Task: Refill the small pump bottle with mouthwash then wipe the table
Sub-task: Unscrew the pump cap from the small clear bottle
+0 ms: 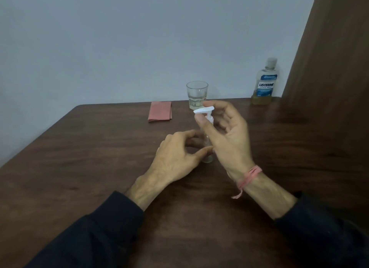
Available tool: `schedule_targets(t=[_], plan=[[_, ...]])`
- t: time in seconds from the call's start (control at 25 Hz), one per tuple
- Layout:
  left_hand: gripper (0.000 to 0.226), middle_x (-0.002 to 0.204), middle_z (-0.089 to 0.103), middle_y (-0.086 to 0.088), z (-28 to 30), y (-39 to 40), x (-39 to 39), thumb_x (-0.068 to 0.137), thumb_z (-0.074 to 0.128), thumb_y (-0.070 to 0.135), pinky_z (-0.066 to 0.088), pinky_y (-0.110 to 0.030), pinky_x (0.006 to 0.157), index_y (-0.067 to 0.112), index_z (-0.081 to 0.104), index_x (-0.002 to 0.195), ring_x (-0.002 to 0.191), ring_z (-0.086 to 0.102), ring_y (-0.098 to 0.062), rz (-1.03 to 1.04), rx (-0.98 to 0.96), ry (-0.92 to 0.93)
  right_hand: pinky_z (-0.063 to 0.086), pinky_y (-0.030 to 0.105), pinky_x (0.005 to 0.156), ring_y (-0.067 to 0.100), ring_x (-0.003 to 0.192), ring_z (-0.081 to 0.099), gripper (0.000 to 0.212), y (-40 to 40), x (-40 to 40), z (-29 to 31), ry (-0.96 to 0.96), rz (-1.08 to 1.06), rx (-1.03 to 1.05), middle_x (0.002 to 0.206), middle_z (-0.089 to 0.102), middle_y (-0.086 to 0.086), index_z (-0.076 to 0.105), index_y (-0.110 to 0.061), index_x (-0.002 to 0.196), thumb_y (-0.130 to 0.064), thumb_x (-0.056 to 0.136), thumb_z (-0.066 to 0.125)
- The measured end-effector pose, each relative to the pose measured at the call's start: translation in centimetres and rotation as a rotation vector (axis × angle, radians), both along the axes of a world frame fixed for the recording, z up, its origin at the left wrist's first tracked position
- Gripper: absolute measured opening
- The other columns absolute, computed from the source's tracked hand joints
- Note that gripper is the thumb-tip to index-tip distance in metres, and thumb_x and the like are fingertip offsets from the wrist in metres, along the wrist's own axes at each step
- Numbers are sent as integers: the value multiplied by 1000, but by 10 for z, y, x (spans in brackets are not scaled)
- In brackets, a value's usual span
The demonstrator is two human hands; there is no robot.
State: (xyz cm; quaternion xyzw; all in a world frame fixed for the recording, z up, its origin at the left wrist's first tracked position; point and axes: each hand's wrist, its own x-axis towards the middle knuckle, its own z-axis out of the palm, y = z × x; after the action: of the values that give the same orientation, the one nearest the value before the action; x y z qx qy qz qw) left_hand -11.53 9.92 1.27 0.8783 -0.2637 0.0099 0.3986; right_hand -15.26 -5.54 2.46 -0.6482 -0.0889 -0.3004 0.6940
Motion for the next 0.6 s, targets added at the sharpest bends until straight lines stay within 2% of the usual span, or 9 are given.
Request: schedule_targets(t=[0.08, 0.12, 0.2, 0.32, 0.4, 0.52, 0.6], plan=[[94, 113, 85, 27, -2, 4, 7, 71, 67, 100, 66, -40, 109, 36, 79, 138, 112, 76, 15, -7, 28, -26, 65, 31, 84, 22, 101, 80, 37, -2, 3, -4, 8, -48, 86, 115, 75, 7, 69, -18, 119, -16, 89, 91], [95, 113, 85, 26, -3, 4, 10, 71, 67, 100, 66, -39, 108, 34, 79, 139, 111, 76, 16, -2, 27, -41, 64, 28, 82, 19, 98, 80, 37, -5, 5, -2, 8, -56, 115, 110, 76, 6, 69, -17, 114, -16, 86, 93], [84, 110, 85, 27, -10, 2, 11, 79, 71, 91, 68, -38, 105, 32, 80, 138, 108, 76, 16, 5, 6, -75, 63, 24, 82, 14, 97, 79, 33, -12, 8, -1, 22, -82, 66, 103, 78, 0, 72, -17, 106, -19, 83, 95], [61, 105, 83, 31, -19, 0, 9, 88, 74, 83, 69, -39, 99, 39, 82, 130, 105, 77, 13, 48, -12, -157, 63, 25, 84, 14, 99, 80, 36, -15, 6, -7, 30, -75, -33, 104, 81, 1, 71, -13, 103, -18, 80, 97], [59, 103, 82, 34, -19, -1, 10, 86, 71, 85, 69, -39, 96, 43, 82, 125, 103, 77, 14, 71, -30, -167, 64, 26, 82, 17, 99, 81, 37, -17, 6, -6, 49, -56, -33, 103, 82, 2, 70, -12, 103, -14, 79, 98], [65, 101, 82, 36, -20, -2, 13, 85, 70, 89, 70, -35, 95, 43, 82, 129, 103, 76, 18, 72, -23, -192, 64, 25, 77, 18, 98, 81, 32, -21, 8, -6, 47, -45, -59, 102, 81, -1, 71, -19, 102, -16, 82, 96], [67, 100, 81, 36, -19, -2, 13, 87, 69, 90, 70, -35, 93, 41, 81, 131, 103, 77, 15, 74, -12, -215, 62, 22, 77, 16, 96, 81, 29, -24, 10, -7, 31, -32, -103, 100, 80, -5, 71, -23, 102, -16, 85, 94]])
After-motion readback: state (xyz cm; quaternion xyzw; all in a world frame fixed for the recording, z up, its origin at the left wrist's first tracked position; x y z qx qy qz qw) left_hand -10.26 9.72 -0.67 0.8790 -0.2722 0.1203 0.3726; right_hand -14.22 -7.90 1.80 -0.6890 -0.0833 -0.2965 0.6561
